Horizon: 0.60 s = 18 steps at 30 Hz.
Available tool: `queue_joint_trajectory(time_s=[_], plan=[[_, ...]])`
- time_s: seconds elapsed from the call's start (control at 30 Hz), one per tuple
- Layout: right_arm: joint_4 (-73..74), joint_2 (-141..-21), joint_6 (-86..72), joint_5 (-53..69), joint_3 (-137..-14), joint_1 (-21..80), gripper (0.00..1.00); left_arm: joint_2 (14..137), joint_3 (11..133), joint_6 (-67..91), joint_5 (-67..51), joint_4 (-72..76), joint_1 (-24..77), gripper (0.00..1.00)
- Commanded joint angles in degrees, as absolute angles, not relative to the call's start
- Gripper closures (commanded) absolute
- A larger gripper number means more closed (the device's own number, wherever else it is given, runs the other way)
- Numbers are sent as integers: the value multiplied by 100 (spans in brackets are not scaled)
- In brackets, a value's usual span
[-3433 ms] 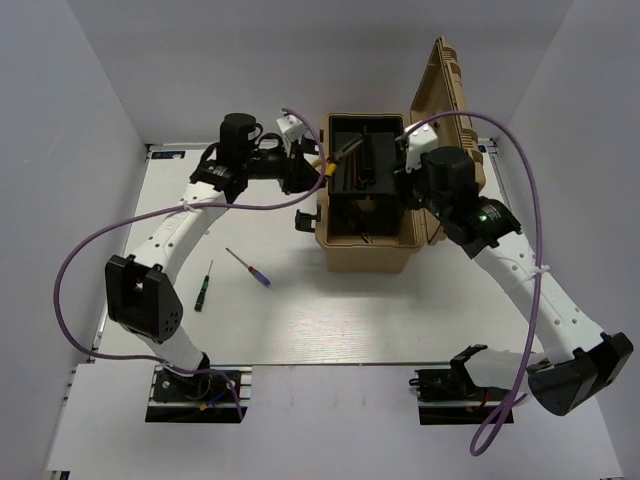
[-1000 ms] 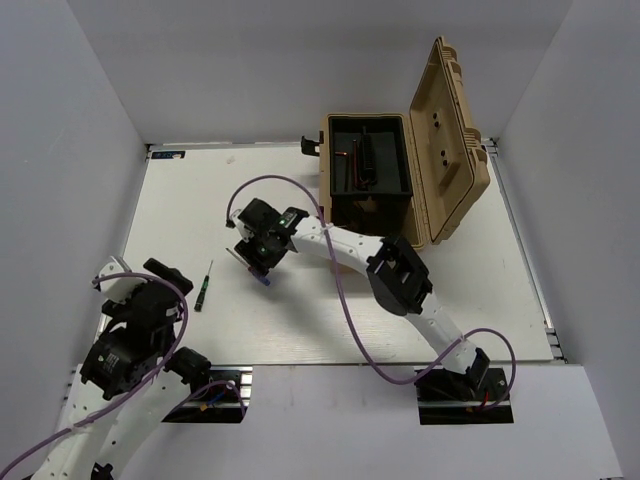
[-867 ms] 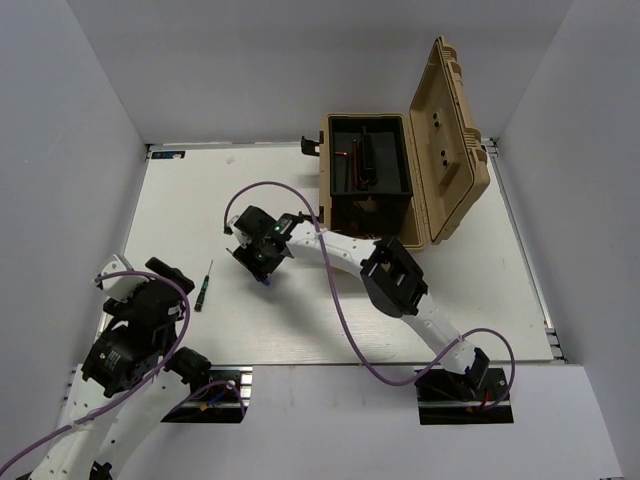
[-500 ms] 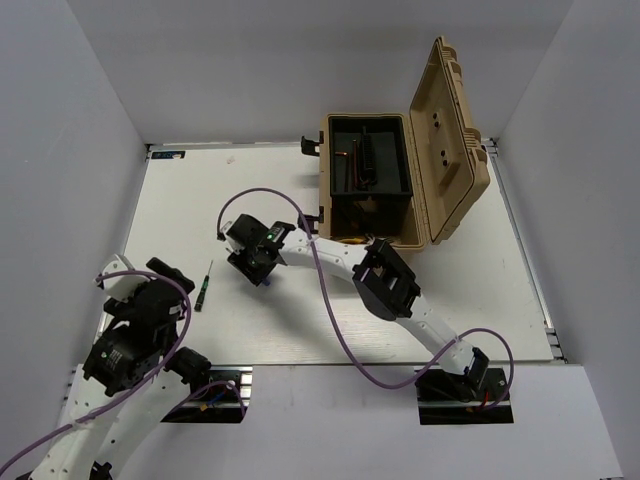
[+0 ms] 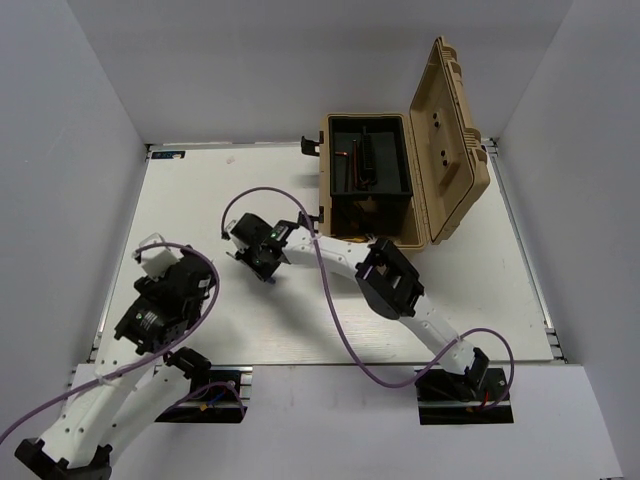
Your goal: Sort the tools into containers
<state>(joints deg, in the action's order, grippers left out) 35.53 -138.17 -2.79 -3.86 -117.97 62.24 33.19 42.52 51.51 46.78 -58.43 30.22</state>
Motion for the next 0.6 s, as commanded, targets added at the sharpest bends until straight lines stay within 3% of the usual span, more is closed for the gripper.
queue_joint_trajectory(time_s=[0.0, 0.23, 0.47, 0.57], plan=[[3972, -13194, -62, -150, -12137, 5889, 100, 3524, 4131, 4827, 4193, -5353, 3050, 8], [3771, -12017, -87, 404, -12594, 5133, 100, 3717, 3877, 4491, 3613, -4755, 3050, 23], [3806, -11391, -395, 519, -12656, 4545, 100, 3920, 3753, 4491, 3463, -4632, 3050, 20], [3657, -11146, -212, -498, -12630, 4369, 100, 4112, 3692, 4491, 3463, -4526, 2988, 16]])
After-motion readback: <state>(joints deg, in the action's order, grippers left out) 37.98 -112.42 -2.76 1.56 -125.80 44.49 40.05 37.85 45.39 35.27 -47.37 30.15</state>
